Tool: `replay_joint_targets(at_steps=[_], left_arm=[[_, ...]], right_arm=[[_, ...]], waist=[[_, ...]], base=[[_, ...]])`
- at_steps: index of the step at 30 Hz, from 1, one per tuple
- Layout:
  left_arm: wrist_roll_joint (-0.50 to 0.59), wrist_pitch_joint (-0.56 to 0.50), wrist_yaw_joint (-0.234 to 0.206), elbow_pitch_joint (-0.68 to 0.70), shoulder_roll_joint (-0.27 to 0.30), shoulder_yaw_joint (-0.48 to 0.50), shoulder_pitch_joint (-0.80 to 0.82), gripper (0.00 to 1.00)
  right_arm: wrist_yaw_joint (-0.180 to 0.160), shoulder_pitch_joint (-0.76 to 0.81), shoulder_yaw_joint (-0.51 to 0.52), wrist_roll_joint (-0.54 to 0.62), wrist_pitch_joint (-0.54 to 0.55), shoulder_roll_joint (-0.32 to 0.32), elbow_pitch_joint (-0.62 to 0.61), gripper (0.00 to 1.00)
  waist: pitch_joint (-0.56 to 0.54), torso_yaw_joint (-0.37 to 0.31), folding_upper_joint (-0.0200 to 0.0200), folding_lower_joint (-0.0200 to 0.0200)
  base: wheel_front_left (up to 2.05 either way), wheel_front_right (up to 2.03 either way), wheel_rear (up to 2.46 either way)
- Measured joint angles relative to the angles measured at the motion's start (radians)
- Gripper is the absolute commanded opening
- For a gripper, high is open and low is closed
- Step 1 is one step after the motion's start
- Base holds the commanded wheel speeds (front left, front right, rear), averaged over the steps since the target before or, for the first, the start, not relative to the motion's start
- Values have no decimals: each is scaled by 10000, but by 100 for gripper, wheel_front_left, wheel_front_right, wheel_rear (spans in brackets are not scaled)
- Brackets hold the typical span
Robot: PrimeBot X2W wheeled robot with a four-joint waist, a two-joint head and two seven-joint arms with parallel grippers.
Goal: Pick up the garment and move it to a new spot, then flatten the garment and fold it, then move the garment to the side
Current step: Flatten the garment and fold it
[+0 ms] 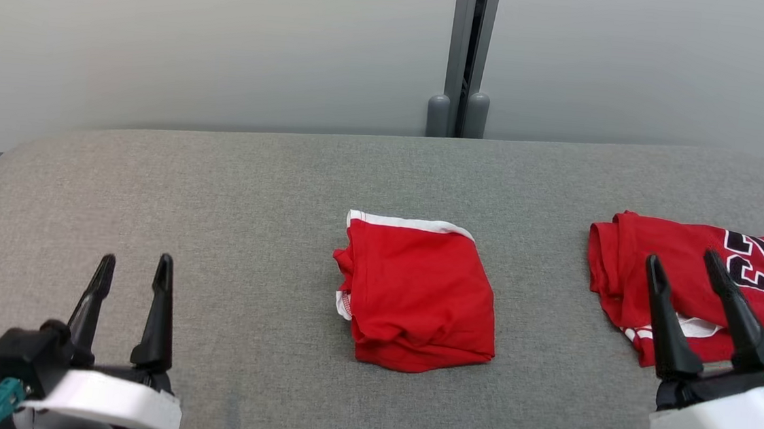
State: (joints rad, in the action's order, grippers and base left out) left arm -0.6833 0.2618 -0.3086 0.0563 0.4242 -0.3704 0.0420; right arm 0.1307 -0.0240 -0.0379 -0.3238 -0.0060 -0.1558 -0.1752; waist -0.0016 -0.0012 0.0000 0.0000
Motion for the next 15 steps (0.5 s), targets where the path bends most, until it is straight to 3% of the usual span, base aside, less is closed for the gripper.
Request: replay_joint_targets(at_steps=[6, 15], left_arm=[[343, -2, 270, -449, -527, 372, -594, 100], [786, -2, 614, -665, -807, 510, -589, 100]], right_arm=[[0, 517, -52, 88, -846, 82, 612, 100], [0, 485, -199, 61, -1047, 17, 1049, 100]], waist=[[-18, -35, 0, 0], [-63, 155, 0, 0]], base=[[0, 0, 0], [0, 0, 0]])
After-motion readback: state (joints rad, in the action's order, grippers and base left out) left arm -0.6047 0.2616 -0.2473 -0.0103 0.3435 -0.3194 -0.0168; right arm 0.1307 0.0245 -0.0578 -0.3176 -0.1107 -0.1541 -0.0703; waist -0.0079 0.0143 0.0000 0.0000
